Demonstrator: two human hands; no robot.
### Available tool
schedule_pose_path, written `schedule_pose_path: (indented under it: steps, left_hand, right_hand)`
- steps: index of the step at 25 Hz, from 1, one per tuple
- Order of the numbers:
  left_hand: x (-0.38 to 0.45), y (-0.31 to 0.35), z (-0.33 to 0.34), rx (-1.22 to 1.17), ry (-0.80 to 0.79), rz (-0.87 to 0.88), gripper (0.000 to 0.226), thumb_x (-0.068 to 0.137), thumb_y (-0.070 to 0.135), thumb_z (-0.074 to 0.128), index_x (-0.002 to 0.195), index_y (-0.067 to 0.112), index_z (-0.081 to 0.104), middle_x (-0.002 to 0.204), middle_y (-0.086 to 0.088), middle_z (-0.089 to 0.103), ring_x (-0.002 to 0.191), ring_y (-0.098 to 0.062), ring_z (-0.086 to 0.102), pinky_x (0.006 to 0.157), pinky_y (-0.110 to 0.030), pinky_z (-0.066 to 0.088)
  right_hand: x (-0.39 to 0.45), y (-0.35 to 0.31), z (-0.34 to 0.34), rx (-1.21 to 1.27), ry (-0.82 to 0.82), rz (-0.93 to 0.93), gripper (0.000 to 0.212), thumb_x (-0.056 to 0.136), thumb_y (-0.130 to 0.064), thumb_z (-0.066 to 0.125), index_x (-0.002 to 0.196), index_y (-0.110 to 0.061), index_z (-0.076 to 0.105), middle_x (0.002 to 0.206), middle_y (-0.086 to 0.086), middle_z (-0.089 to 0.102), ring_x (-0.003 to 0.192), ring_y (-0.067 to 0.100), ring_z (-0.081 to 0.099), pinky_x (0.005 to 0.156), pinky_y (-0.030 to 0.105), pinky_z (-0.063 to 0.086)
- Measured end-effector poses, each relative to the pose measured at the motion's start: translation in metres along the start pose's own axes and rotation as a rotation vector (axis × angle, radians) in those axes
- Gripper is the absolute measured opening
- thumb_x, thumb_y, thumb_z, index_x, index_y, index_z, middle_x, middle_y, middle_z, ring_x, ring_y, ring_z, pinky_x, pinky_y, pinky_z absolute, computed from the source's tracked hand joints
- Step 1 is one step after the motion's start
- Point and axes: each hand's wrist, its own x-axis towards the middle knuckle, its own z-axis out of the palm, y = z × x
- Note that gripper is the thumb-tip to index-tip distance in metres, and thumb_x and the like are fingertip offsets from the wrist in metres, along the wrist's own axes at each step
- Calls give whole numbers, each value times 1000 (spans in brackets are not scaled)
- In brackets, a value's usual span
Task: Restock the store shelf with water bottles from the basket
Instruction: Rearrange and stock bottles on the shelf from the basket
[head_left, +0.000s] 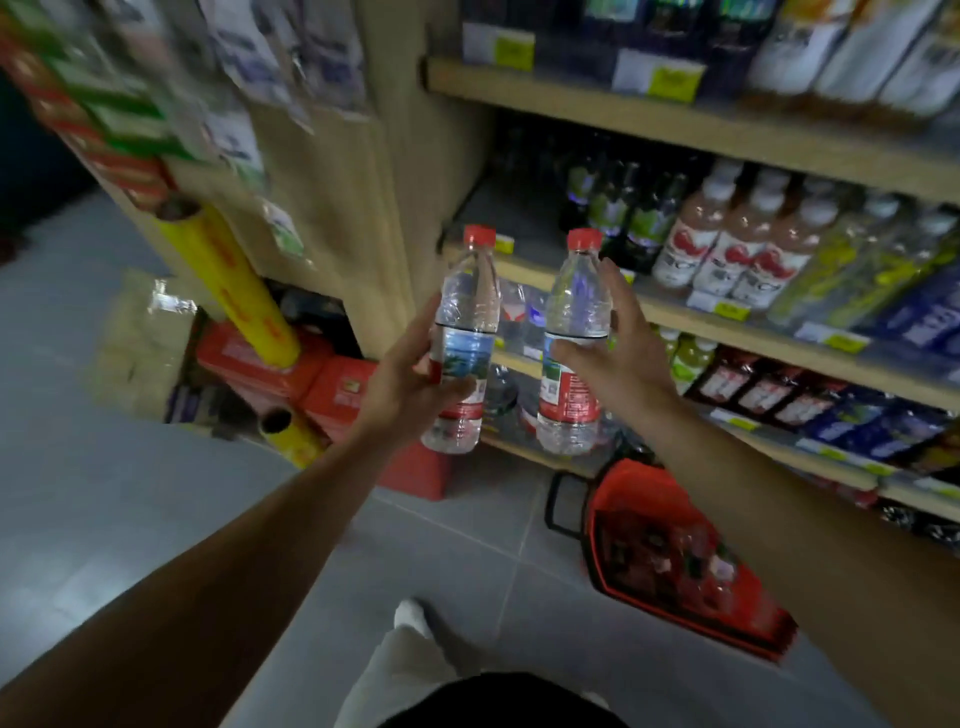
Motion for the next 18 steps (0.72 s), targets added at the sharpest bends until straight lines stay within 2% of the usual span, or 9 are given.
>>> schedule_pose_path:
  steps: [3, 5, 7, 9, 10, 12, 14, 16, 18]
  left_hand:
    - [35, 16, -50, -25, 29, 76, 91, 74, 5, 74, 132, 65, 38, 137, -2, 60, 123, -27, 60, 93, -36, 56]
    - [57, 31, -69, -36, 27, 123, 92, 75, 5, 74, 131, 68, 37, 136, -1, 61, 119, -29, 62, 93, -45, 56]
    - [77, 44, -81, -18, 31, 185, 91, 75, 6, 73, 136, 63, 36, 134, -1, 62, 116, -29, 64, 93, -53, 55]
    - [99, 60, -89, -15, 48, 218, 92, 76, 3, 73, 140, 57, 35, 131, -1, 63, 114, -26, 64, 93, -54, 54]
    - [111, 68, -90, -21, 58, 223, 92, 77, 2, 73, 143, 53, 34, 129, -2, 64, 113, -25, 65, 93, -53, 55]
    - [133, 86, -89, -32, 82, 216, 93, 78, 6, 75, 149, 45, 30, 131, 1, 63, 113, -17, 65, 94, -48, 55]
    - [154, 105, -84, -43, 88, 234, 95, 79, 5, 75, 153, 38, 26, 137, 7, 59, 114, -7, 64, 97, -42, 53]
    - [174, 120, -80, -57, 98, 280, 93, 80, -5, 72, 154, 30, 27, 136, 2, 59, 113, -14, 65, 94, -40, 54]
    - [196, 130, -80, -60, 124, 332, 91, 80, -9, 70, 154, 28, 30, 128, -8, 63, 109, -26, 66, 91, -45, 56]
  right_hand:
    - [42, -51, 24, 0, 43, -74, 92, 82, -29, 77, 151, -49, 20, 135, -24, 49, 83, -18, 58, 72, 4, 41]
    - [66, -76, 27, 22, 60, -124, 91, 82, -26, 77, 150, -49, 21, 145, -23, 41, 77, -26, 56, 70, -4, 37]
    - [86, -99, 24, 31, 90, -166, 91, 81, -22, 77, 150, -47, 23, 145, -20, 45, 75, -31, 52, 68, -7, 35]
    - [111, -120, 15, 36, 123, -207, 91, 82, -20, 77, 152, -43, 23, 131, -26, 51, 77, -35, 47, 67, -5, 38]
    - [125, -130, 9, 48, 136, -234, 91, 82, -19, 77, 153, -42, 23, 126, -29, 50, 79, -36, 45, 69, -5, 39]
    - [154, -149, -2, 58, 165, -308, 92, 82, -17, 77, 153, -39, 24, 132, -31, 45, 85, -37, 43, 77, -3, 43]
    - [182, -168, -12, 54, 187, -367, 91, 82, -17, 77, 154, -38, 24, 134, -32, 43, 87, -38, 42, 75, -6, 39]
    - [209, -180, -20, 83, 211, -431, 92, 81, -16, 77, 153, -38, 24, 126, -33, 48, 93, -32, 49, 75, -4, 39]
    - [237, -190, -27, 130, 228, -487, 94, 79, -16, 77, 153, -40, 23, 133, -26, 52, 109, -17, 55, 88, 7, 47]
